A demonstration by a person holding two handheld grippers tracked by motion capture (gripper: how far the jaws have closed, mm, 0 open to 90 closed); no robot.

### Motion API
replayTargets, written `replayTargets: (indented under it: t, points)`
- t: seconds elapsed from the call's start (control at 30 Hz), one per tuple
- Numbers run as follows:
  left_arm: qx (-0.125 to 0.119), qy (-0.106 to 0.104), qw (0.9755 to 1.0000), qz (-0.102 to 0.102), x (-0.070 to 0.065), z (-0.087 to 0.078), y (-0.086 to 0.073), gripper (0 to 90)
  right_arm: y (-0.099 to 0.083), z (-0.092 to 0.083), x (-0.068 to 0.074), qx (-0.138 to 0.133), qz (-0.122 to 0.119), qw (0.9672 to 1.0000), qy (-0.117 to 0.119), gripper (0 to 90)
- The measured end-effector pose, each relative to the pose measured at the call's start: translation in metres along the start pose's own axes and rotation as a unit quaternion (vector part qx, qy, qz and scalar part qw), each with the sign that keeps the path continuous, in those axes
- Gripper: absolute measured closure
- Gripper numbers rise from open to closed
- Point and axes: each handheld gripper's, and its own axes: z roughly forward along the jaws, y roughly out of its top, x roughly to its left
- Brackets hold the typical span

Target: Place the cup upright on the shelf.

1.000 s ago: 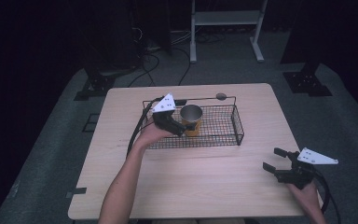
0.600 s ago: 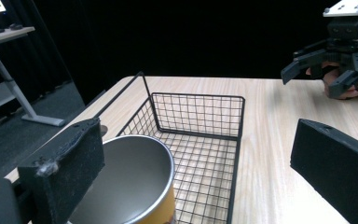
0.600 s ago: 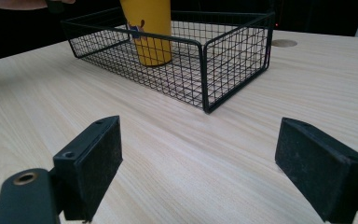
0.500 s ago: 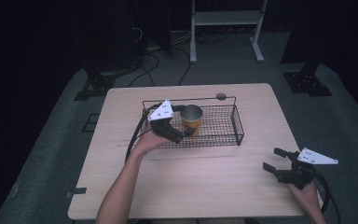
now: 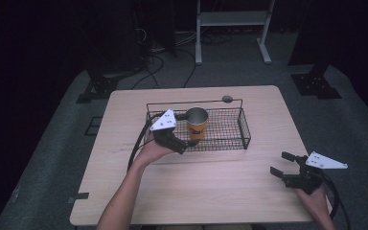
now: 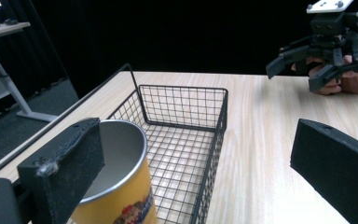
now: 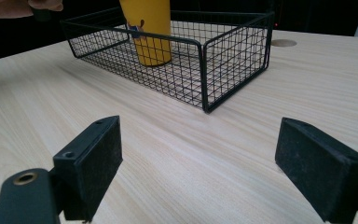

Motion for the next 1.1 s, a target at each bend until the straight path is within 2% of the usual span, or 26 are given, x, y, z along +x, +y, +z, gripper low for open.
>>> replayTargets:
  t: [0.4, 1.1]
  points:
    - [-0.009, 0.000, 0.9999, -0.009, -0.010, -0.007, -0.005, 2.0, 0.000, 0.000, 0.000, 0.000, 0.000, 1.0000, 0.000, 13.7]
    - [-0.010, -0.002, 0.9999, 0.001, -0.033, -0.020, -0.010, 2.0, 0.000, 0.000, 0.000, 0.000, -0.001, 1.0000, 0.000, 13.7]
